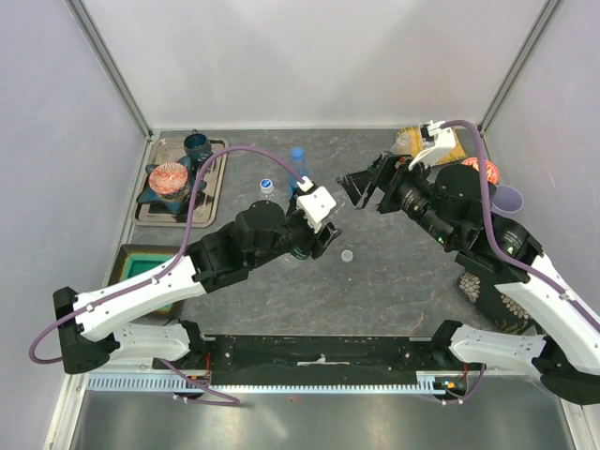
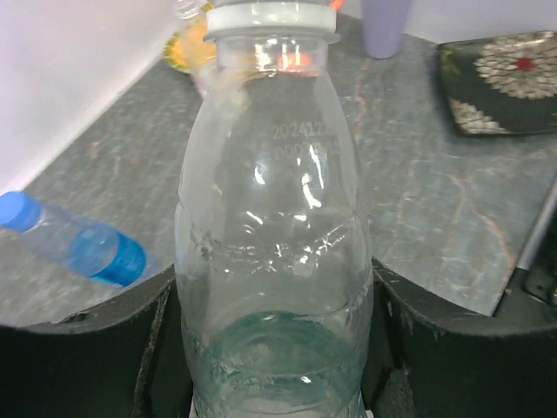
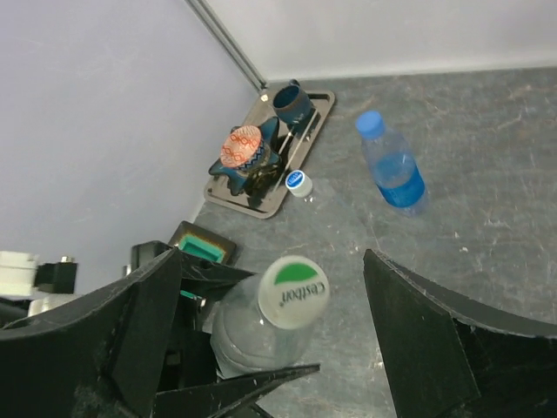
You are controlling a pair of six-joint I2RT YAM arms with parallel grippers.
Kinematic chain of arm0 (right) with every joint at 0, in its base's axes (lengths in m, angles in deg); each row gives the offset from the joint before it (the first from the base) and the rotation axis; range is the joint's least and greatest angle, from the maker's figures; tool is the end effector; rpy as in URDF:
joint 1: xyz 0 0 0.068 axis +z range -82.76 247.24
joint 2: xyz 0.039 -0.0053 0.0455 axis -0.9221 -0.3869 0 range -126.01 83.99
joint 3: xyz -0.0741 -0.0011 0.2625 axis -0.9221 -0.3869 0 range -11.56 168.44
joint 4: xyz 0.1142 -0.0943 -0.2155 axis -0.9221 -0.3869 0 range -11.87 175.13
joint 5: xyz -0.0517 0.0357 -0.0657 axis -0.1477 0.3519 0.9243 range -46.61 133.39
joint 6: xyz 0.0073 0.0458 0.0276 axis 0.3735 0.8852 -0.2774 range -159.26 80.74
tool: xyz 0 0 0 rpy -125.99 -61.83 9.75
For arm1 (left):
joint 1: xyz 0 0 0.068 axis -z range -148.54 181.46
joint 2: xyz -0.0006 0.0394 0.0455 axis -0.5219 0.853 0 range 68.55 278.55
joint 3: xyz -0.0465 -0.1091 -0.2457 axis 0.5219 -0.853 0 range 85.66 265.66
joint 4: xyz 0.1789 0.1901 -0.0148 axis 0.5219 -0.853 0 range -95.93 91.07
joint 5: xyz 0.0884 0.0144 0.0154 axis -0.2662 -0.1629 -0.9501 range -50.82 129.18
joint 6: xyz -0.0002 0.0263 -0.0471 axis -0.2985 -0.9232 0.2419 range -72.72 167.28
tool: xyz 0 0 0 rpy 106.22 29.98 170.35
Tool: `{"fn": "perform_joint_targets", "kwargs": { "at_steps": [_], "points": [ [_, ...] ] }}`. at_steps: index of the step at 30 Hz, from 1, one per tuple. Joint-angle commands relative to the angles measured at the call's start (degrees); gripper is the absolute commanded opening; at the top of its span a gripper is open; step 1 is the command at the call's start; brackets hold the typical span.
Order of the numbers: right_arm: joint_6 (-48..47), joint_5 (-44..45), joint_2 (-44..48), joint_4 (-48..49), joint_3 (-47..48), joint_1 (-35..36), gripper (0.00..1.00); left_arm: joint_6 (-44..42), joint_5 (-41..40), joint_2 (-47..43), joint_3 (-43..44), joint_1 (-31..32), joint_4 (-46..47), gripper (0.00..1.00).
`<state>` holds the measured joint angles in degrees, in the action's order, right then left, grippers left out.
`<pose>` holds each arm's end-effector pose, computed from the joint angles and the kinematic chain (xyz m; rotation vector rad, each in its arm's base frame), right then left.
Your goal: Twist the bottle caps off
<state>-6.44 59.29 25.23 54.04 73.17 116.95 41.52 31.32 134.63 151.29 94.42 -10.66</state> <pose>0.1269 0.1348 0.4907 -0.0352 1.7293 0.8547 0.1251 -0.2341 0.3898 0.9429 1.5575 -0.5928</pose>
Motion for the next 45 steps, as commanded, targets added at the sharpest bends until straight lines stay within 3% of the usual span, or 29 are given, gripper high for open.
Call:
{"fn": "perform_joint_targets", "kwargs": {
  "at_steps": [1, 11, 25, 28, 32, 34, 40, 45],
  "points": [
    [3.5, 2.9, 0.4, -0.1, -0.5, 0.2, 0.9, -4.2, -11.3, -0.4, -0.5, 1.5, 5.0, 0.31],
    [3.6, 1.6, -0.9, 1.4, -2.5, 0.2, 0.79, -4.5, -12.6, -0.8, -1.1, 2.7, 5.8, 0.31],
    [3.5, 2.4, 0.0, 3.7, -5.3, 0.2, 0.45, -4.8, -12.8, -2.0, -2.2, 3.1, 6.3, 0.3],
    [3.0, 2.1, 0.6, 4.5, -6.1, 0.2, 0.34, -4.7, -12.7, -2.0, -2.4, 3.1, 6.4, 0.3],
    [1.2, -0.3, 1.2, 5.9, -6.9, 0.2, 0.03, -4.7, -11.3, -2.3, -2.9, 3.1, 6.5, 0.31],
    [-0.3, -4.7, 1.4, 6.4, -6.9, 0.2, 0.0, -4.5, -9.8, -2.6, -3.0, 3.1, 6.5, 0.3],
    [-12.4, -17.9, 4.4, 10.2, -7.7, 0.2, 0.0, -2.5, 7.0, -5.4, -3.0, 2.8, 4.3, 0.27],
    [-21.1, -33.5, 10.1, 14.3, -11.5, 0.2, 0.0, 3.4, 32.6, -7.5, -1.5, -1.3, 2.9, 0.27]
  ]
}}
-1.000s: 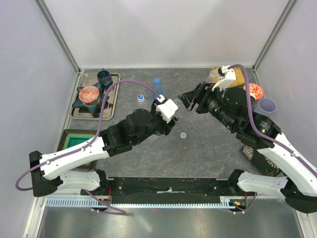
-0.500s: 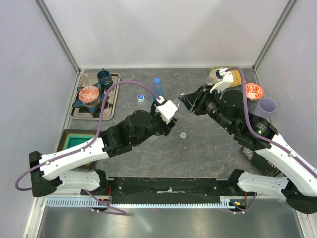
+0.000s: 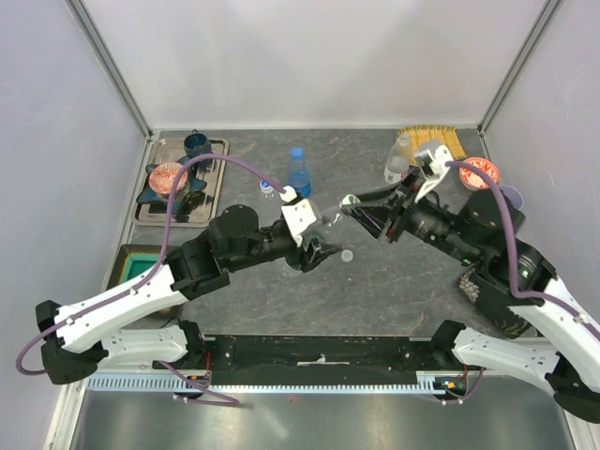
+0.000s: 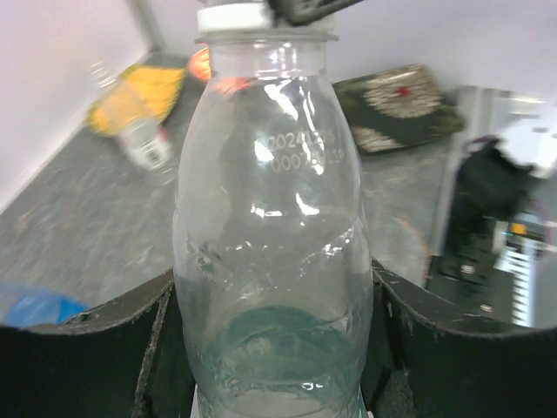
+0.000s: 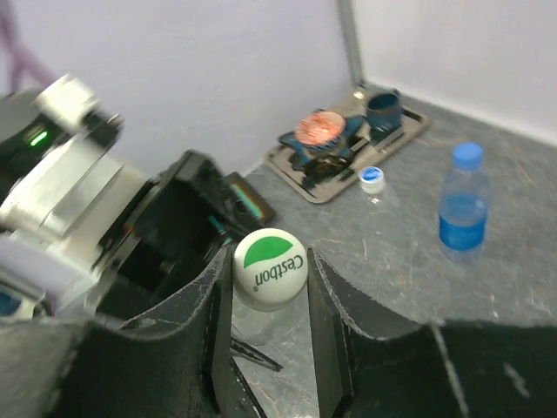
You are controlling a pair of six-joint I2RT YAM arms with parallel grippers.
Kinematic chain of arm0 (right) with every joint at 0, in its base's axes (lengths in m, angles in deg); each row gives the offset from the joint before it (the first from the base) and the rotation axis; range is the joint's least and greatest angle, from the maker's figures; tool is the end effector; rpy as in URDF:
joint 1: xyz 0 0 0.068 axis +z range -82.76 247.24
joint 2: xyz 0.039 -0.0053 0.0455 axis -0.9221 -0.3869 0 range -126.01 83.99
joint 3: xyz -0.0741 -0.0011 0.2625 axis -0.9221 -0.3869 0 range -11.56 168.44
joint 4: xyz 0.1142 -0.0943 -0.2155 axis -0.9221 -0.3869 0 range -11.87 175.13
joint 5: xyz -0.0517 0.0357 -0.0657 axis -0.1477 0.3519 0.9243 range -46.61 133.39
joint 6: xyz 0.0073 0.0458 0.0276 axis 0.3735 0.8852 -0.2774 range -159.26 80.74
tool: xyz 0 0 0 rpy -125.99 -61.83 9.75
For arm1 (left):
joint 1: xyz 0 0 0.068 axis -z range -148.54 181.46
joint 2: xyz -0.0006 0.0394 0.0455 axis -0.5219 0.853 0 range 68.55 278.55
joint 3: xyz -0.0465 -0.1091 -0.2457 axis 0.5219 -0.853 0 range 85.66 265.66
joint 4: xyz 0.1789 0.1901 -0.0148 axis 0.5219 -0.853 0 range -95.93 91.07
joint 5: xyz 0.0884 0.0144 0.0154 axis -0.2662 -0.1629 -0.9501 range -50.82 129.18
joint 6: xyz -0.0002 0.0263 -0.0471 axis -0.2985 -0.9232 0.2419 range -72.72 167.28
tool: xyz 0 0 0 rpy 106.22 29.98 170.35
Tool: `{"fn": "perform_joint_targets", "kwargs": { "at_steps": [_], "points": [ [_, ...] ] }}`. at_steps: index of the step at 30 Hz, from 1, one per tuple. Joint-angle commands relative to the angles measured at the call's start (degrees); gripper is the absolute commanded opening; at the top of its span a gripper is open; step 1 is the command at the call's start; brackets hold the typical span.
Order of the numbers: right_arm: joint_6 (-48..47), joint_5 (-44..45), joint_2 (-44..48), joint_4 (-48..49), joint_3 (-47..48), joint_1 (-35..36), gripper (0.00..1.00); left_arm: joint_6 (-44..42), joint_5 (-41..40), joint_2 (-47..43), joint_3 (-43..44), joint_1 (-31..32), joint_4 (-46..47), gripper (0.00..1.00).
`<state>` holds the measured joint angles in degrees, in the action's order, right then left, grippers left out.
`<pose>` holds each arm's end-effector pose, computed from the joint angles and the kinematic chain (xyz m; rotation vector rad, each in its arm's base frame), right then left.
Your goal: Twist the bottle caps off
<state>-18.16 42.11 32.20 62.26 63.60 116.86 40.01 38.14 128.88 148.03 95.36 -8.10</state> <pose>0.1078 0.1281 0.4741 -0.4242 1.5938 0.9778 0.1067 -0.2160 0.3979 1.0060 1.4298 -0.7180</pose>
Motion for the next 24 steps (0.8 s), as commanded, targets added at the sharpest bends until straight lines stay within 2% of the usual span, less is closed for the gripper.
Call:
{"fn": "perform_joint_targets", "kwargs": {
  "at_steps": [1, 2, 4, 5, 10, 19, 20, 24],
  "points": [
    [-9.8, -18.0, 3.4, 6.3, -2.2, 0.3, 0.0, 5.9, 29.2, -1.9, 2.1, -3.2, 0.6, 0.27],
    [-10.0, -19.2, 3.7, 6.4, -2.2, 0.3, 0.0, 6.7, 36.0, -2.1, 2.4, -5.3, 0.8, 0.27],
    [-10.6, -23.5, 3.7, 6.2, -2.1, 0.3, 0.0, 11.3, 42.5, -1.9, 2.8, -7.5, 1.9, 0.27],
    [-10.6, -24.6, 3.6, 6.3, -1.9, 0.3, 0.0, 12.5, 48.4, -1.6, 2.9, -9.8, 3.5, 0.27],
    [-10.8, -33.1, 3.2, 6.3, -1.5, 0.3, 0.0, 21.2, 61.9, -0.2, 2.4, -15.0, 8.9, 0.27],
    [-12.2, -45.1, 2.1, 6.3, -0.8, 0.3, 0.0, 31.8, 73.4, 4.0, 1.3, -16.3, 22.2, 0.27],
    [-12.4, -48.6, 1.9, 6.3, -0.8, 0.3, 0.0, 33.6, 74.2, 4.4, 1.2, -16.3, 23.2, 0.27],
    [-12.9, -52.5, 1.7, 6.2, -1.4, 0.3, 0.0, 36.4, 75.7, 5.7, 0.6, -16.5, 27.3, 0.27]
  ]
}}
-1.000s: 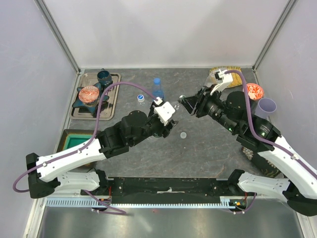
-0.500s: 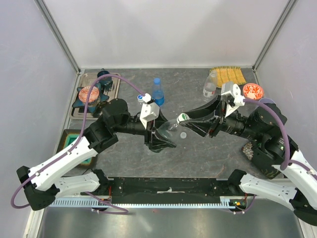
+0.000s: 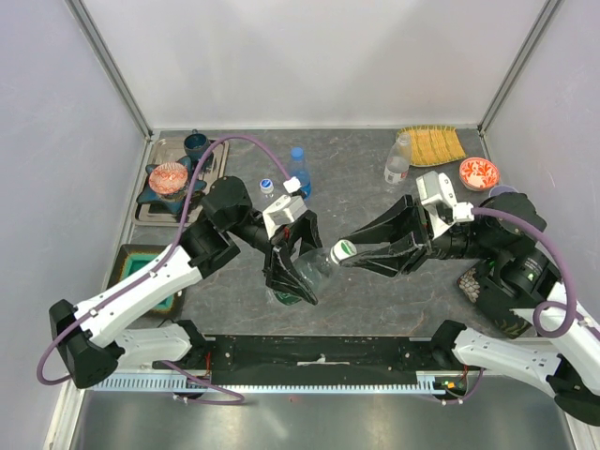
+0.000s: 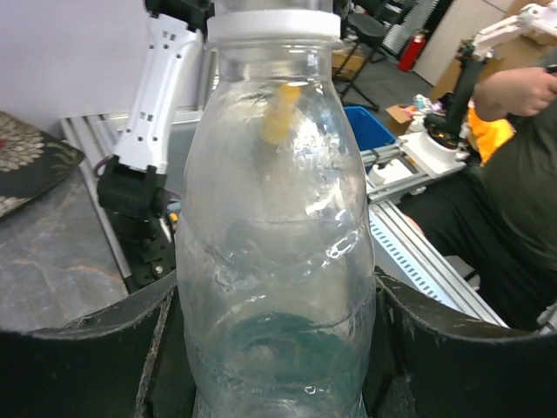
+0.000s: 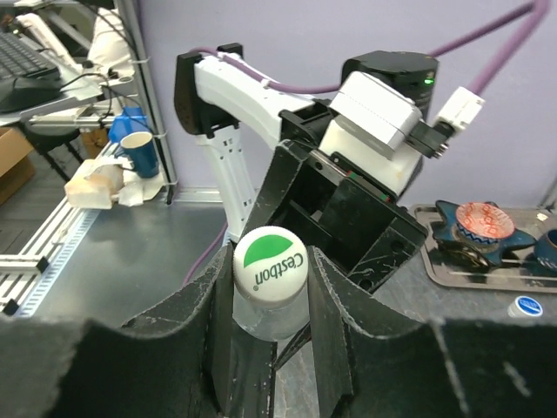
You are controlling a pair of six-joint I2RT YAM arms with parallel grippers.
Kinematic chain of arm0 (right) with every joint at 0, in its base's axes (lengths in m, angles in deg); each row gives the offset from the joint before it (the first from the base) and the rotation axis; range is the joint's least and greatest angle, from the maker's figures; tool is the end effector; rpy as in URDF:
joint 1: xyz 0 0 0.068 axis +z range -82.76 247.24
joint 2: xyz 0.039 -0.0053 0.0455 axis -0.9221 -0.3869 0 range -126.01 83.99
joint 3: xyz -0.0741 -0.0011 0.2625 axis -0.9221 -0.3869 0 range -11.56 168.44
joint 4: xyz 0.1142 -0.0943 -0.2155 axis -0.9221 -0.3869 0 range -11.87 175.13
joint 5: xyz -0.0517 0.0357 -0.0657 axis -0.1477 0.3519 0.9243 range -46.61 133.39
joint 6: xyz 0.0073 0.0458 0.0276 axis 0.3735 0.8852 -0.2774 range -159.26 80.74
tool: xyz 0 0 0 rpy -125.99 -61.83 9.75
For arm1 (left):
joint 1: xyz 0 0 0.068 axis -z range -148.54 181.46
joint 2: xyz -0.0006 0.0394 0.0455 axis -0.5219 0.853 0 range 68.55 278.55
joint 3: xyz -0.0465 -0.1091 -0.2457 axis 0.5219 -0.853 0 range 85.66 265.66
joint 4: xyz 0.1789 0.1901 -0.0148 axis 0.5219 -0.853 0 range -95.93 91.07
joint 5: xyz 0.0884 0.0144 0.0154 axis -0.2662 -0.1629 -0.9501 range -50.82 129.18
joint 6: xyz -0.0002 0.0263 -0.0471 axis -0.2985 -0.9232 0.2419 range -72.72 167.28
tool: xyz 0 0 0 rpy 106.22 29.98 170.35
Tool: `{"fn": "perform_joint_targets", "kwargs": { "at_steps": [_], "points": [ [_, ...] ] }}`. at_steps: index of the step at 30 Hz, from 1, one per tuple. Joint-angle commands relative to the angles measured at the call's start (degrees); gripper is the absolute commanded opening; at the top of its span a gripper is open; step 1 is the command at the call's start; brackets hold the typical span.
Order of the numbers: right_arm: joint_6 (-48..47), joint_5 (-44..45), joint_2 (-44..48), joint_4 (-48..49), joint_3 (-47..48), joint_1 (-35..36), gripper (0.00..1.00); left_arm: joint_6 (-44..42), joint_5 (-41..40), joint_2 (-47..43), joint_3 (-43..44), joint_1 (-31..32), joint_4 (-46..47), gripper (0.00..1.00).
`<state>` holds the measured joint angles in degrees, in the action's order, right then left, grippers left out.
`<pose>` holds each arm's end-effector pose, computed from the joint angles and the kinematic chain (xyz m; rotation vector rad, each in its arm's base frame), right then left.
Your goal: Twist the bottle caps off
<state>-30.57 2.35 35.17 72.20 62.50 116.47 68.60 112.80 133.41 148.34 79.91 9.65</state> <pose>0.0741 0.1220 0.4924 -1.0963 1.0889 1.3015 0.1328 -0.2012 0.4125 1.5142 1.1207 -1.8110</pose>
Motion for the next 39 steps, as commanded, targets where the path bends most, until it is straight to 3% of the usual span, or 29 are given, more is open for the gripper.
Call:
{"fn": "perform_joint_targets", "kwargs": {
  "at_steps": [1, 11, 15, 26, 32, 33, 37, 39],
  "points": [
    [-0.6, -12.9, -1.3, -3.9, -0.8, 0.7, 0.0, 7.8, 1.1, 1.3, 0.3, -1.2, 9.5, 0.27],
    [0.0, -9.4, -0.1, -3.5, 2.8, 0.7, 0.0, 5.8, 0.9, 1.8, -0.7, -2.4, 6.9, 0.28],
    [1.7, -3.3, 1.1, -2.3, 3.9, 0.7, 0.0, 1.5, -1.6, 1.8, -0.2, -2.6, 1.3, 0.28],
    [4.7, 29.5, 5.8, 0.1, 3.7, 0.7, 0.0, -5.8, -7.8, 1.1, -0.8, -2.5, -7.3, 0.28],
    [4.4, 40.7, 7.6, -0.6, 0.3, 0.8, 0.0, -8.9, -12.4, -0.2, -1.9, -2.6, -11.6, 0.28],
    [4.6, 50.0, 7.4, -3.7, 0.1, 0.7, 0.0, -9.5, -13.9, -0.6, -2.0, -2.6, -12.4, 0.28],
    [7.6, 70.1, 4.1, -13.2, -4.5, 0.6, 0.0, -12.4, -28.9, -5.1, -4.5, -2.6, -15.2, 0.28],
    [11.2, 73.0, 3.1, -15.6, -10.0, 0.6, 0.0, -12.8, -34.4, -9.0, -6.1, -2.6, -15.0, 0.28]
  ]
}}
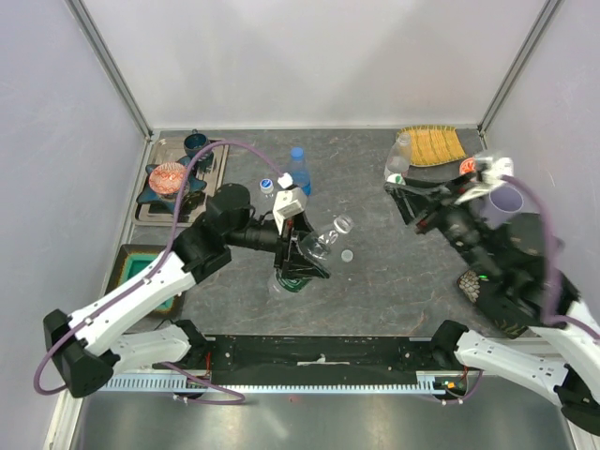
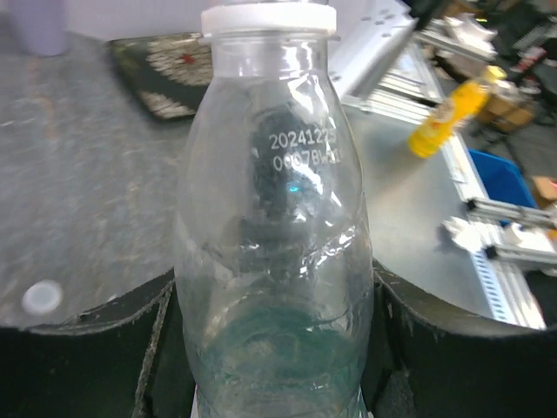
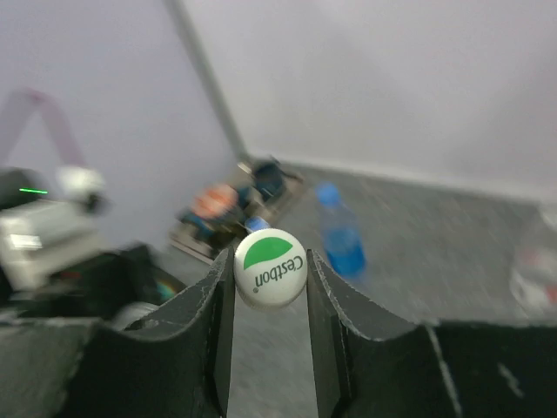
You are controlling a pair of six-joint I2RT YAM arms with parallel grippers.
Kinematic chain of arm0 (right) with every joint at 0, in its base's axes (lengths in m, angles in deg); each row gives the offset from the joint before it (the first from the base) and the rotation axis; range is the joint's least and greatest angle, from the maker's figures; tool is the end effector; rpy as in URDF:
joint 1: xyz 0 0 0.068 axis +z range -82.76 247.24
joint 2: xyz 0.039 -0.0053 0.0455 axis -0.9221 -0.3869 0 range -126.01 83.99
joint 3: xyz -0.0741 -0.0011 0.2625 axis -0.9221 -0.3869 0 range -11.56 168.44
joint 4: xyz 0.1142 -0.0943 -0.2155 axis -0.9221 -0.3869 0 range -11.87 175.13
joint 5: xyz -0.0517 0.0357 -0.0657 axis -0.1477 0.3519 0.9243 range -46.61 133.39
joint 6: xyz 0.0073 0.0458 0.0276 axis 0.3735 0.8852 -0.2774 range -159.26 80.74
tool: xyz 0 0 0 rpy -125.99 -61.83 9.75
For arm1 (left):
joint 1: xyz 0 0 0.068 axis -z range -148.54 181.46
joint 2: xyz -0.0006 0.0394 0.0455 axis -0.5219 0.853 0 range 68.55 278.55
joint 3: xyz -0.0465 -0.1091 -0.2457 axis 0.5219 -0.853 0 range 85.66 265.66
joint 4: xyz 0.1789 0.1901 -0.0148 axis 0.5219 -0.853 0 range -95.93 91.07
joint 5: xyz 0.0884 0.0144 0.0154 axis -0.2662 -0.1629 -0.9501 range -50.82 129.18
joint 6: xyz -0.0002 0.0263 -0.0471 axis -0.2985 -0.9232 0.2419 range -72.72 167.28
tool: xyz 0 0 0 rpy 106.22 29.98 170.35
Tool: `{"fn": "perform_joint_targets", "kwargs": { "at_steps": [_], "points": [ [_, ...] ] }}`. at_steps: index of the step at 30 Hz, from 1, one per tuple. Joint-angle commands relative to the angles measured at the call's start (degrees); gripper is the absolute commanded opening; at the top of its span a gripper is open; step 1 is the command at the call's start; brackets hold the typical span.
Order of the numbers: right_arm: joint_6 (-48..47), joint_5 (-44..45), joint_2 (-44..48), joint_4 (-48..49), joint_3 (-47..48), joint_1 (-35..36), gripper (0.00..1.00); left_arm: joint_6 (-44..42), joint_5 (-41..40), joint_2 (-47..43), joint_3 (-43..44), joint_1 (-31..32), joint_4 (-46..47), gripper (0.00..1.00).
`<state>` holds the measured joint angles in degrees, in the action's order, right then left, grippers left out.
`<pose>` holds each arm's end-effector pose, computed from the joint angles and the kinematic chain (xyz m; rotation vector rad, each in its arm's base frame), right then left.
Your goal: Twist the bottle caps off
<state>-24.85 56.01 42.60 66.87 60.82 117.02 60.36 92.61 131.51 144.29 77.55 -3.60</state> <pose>0.0751 0.0769 0.4895 -0.2382 1.3782 0.7912 0.1480 -0.1948 0.3750 1.2335 1.4822 -1.5225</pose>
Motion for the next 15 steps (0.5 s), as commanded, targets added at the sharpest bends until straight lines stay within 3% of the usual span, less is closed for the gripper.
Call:
{"fn": "perform_joint_targets", "kwargs": {
  "at_steps": [1, 7, 15],
  "points": [
    [7.2, 20.2, -5.1, -10.5, -10.4, 0.1, 0.0, -4.6, -19.1, -8.5, -3.5, -0.1, -1.5, 0.29],
    [18.1, 15.6, -13.1, -8.9, -24.1, -2.4, 0.0, -4.7, -27.8, -16.2, -7.3, -0.1, -1.3, 0.29],
    [22.3, 11.5, -22.0, -0.5, -34.1, -7.8, 0.0, -4.7, -29.6, -19.1, -9.9, -0.1, -2.1, 0.29]
  ]
}}
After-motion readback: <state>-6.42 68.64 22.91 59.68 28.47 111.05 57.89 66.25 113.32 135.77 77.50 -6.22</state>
